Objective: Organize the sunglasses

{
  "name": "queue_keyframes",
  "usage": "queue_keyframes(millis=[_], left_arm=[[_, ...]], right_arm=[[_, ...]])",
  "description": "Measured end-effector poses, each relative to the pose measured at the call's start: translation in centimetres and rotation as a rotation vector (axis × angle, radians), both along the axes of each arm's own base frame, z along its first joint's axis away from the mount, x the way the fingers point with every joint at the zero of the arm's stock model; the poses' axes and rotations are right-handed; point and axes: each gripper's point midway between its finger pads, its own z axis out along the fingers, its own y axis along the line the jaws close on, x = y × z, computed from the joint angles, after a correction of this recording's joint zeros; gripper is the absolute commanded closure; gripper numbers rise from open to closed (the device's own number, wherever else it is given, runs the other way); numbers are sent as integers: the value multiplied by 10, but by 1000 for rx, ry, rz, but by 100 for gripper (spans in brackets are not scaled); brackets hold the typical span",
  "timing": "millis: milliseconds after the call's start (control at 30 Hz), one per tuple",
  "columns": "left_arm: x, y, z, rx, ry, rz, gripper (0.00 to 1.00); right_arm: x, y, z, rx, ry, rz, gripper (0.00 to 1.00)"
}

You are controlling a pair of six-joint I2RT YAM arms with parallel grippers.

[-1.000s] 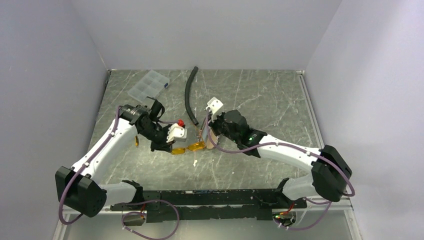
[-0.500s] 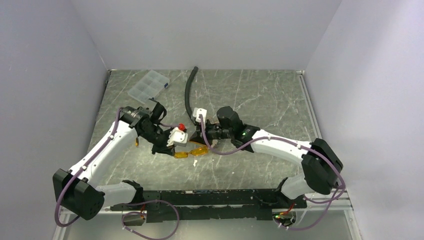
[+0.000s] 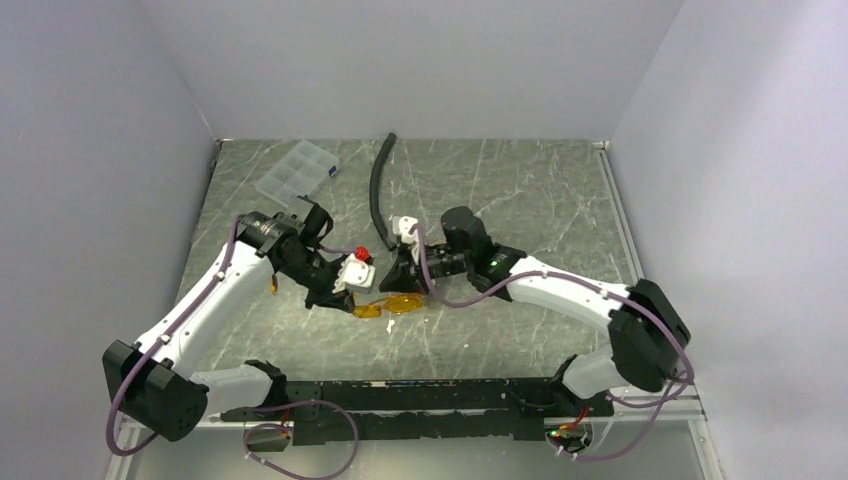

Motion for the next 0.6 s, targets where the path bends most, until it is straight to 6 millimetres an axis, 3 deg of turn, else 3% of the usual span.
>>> queue_keyframes(millis=[133, 300, 367, 467, 600], left_arm=[[0, -3, -4, -11, 27, 25, 97], [5, -12, -2, -39, 75, 89, 97], [7, -16, -1, -52, 104, 119, 97], [14, -23, 6, -91, 155, 177, 97], [43, -22, 33, -222, 191, 311, 97]], right_arm=[[42, -30, 23, 34, 1, -238, 81], [109, -94, 45, 78, 18, -619, 49], [116, -114, 47, 87, 16, -705, 33], [107, -130, 50, 106, 16, -753, 4], [89, -136, 55, 152, 39, -747, 1]])
